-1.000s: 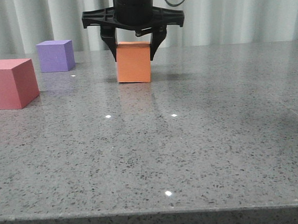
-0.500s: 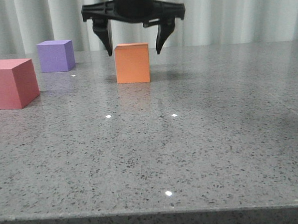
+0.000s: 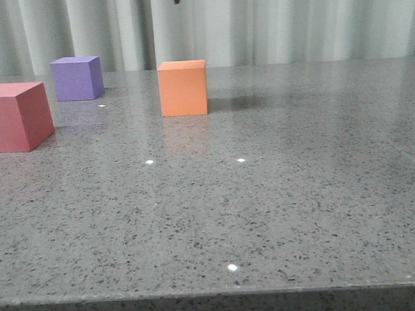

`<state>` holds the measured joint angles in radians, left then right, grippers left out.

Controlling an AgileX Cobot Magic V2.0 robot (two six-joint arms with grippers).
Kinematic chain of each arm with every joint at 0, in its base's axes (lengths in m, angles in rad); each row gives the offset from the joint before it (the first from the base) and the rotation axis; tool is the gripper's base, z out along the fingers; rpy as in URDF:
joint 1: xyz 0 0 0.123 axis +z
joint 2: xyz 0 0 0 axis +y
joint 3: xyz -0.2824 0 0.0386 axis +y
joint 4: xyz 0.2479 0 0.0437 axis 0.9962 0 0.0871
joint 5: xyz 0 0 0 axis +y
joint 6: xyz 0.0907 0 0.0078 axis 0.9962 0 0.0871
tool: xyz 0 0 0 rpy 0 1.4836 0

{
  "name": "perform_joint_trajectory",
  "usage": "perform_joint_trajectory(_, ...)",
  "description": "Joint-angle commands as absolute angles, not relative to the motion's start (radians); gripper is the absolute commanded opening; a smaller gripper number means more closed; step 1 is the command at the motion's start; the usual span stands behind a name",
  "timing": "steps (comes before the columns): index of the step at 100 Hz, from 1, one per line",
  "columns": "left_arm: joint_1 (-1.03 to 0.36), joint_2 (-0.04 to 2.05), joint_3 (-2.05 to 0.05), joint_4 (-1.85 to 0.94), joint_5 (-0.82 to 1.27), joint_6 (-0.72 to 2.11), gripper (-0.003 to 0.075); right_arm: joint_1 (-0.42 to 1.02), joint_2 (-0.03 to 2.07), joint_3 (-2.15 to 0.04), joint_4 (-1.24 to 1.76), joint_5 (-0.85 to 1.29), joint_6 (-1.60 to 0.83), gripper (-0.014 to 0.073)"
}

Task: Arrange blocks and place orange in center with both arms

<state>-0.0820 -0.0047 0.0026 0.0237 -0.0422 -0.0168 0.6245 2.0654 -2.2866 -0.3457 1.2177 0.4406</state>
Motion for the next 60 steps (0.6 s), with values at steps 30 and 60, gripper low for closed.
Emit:
perform_joint_trajectory(30, -0.088, -0.036, 0.045, 0.020, -0.121, -0.023, -0.0019, 0.513, 1.751, -1.929, -0.445, 1.087, 0.426, 0.0666)
perform_joint_trajectory(60, -0.088, -0.036, 0.045, 0.020, -0.121, -0.023, -0.0019, 0.344, 1.388, -1.401, -0.445, 0.803, 0.470, 0.0666)
